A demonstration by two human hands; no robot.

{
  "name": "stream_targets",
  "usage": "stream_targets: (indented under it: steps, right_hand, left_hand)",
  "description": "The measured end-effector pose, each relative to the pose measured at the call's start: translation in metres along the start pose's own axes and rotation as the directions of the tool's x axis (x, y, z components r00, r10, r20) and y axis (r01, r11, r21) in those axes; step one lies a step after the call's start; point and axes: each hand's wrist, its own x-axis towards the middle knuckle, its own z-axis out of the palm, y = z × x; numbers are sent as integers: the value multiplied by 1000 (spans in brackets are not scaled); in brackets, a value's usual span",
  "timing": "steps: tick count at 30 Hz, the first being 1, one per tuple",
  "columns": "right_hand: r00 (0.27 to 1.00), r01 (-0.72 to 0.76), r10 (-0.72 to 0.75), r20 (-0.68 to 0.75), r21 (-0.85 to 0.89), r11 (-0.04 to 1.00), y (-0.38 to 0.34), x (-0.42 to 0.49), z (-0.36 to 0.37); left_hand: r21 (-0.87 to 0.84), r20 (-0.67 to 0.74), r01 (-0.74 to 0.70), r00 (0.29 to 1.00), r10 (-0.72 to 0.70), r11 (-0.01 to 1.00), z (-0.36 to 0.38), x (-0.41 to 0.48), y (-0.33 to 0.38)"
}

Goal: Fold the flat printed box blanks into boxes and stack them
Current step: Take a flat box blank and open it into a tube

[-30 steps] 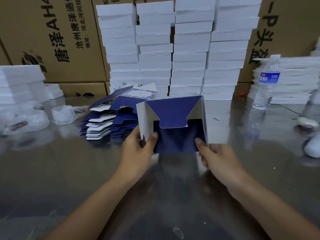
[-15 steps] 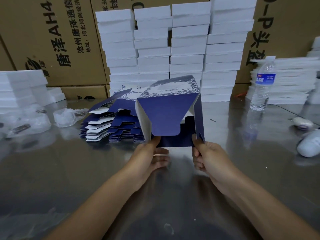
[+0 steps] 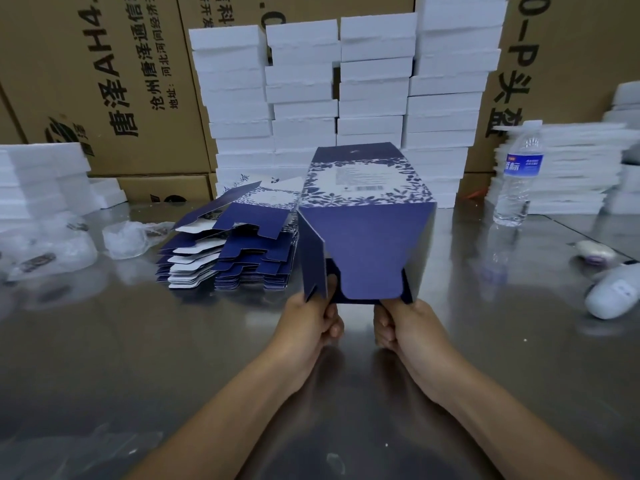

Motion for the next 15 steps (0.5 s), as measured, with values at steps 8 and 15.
stream_targets:
  steps: [8,15]
  right_hand:
    - [993,64,-67,-94,-42,997,3,-3,10]
    - [995,21,-28,-98,-80,997,0,7,36]
  left_hand:
    - [33,184,-53,982,46,998,-5,3,2]
    - [1,46,-42,998,42,999,-5,5,0]
